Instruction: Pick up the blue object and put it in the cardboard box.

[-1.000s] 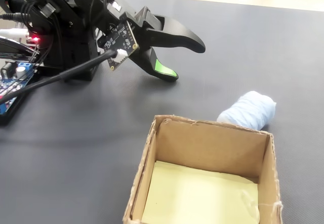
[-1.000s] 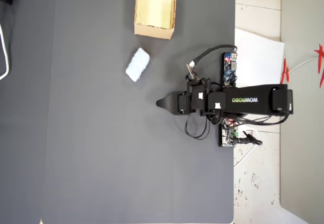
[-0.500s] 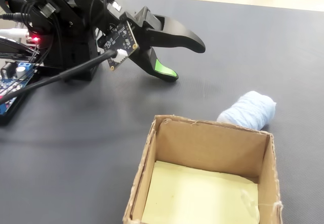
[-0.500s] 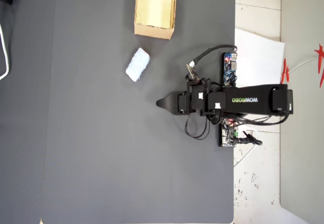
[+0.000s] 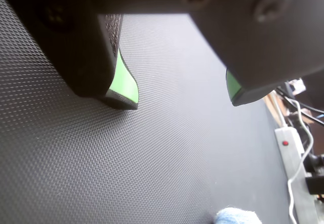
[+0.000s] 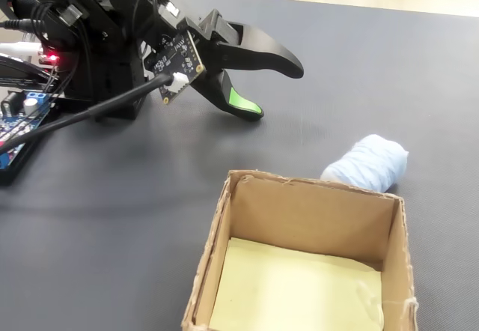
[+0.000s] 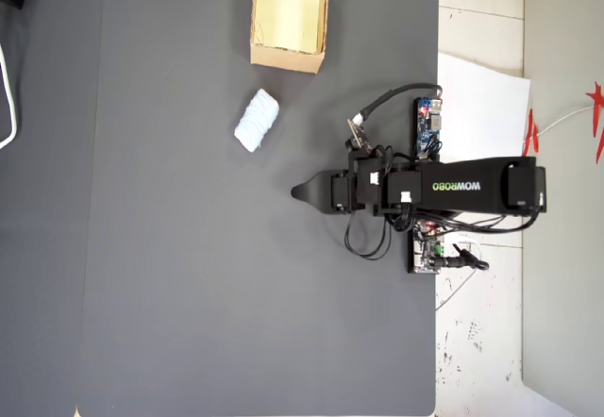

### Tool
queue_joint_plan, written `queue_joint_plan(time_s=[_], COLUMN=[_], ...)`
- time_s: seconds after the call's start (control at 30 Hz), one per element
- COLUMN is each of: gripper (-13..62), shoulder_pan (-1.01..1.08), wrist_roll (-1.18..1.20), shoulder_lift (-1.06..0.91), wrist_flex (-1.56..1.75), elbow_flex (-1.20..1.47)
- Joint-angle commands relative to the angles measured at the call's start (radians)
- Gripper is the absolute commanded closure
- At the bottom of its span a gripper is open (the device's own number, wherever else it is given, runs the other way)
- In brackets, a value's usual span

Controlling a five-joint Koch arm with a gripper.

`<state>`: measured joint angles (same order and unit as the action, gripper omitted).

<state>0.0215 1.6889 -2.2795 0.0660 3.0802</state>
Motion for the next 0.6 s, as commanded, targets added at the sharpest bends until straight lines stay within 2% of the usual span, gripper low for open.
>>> queue_joint_plan(time_s=[0.0, 0.57], gripper=[15.2, 15.5], shoulder_pan=[0.000, 0.000], wrist_roll=[0.014, 0.020], shoulder_lift=[-0.084, -0.084], wrist_flex=[-0.091, -0.091], elbow_flex=[0.038, 0.038])
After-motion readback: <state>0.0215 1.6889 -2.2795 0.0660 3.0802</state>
